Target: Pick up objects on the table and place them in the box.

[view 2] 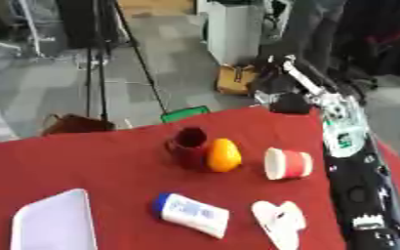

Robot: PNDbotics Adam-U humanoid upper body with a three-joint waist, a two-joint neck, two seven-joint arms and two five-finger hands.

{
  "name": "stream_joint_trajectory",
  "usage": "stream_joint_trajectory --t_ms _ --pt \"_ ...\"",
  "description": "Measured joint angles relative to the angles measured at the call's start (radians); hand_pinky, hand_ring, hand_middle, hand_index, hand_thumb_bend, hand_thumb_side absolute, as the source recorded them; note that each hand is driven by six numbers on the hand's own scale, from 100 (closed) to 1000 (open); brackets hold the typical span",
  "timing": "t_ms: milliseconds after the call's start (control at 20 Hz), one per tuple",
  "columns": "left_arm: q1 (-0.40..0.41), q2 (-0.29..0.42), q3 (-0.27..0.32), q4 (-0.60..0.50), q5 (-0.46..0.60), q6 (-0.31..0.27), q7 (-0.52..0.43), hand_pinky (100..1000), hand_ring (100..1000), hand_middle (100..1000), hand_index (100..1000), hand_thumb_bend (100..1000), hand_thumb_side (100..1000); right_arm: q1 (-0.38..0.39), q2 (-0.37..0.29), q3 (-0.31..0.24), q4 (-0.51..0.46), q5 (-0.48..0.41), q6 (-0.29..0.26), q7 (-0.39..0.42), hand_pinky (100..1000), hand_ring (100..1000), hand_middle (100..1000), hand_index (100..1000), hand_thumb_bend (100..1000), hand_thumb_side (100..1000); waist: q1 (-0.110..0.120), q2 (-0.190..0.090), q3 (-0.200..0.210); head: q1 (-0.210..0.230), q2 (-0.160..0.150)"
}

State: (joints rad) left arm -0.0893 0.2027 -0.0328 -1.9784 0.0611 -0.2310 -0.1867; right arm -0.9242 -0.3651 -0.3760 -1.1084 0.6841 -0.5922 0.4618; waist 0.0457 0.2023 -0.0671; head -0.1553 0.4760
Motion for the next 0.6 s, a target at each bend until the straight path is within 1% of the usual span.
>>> stream_joint_trajectory --t_ms 200,600 --pt "0.0 0.0 0.0 0.0 0.0 -0.001 0.0 720 697 681 809 461 990 0.0 0.0 -0.003 0.0 0.0 -0.002 0.006 594 680 683 842 257 521 0.002 0.0 0.0 -0.002 0.007" --pt "0.0 0.0 0.0 0.0 0.0 -0.004 -0.002 720 698 681 809 462 987 0.005 0.0 -0.006 0.0 0.009 -0.005 0.014 594 681 683 842 261 522 0.007 0.0 0.0 -0.005 0.008"
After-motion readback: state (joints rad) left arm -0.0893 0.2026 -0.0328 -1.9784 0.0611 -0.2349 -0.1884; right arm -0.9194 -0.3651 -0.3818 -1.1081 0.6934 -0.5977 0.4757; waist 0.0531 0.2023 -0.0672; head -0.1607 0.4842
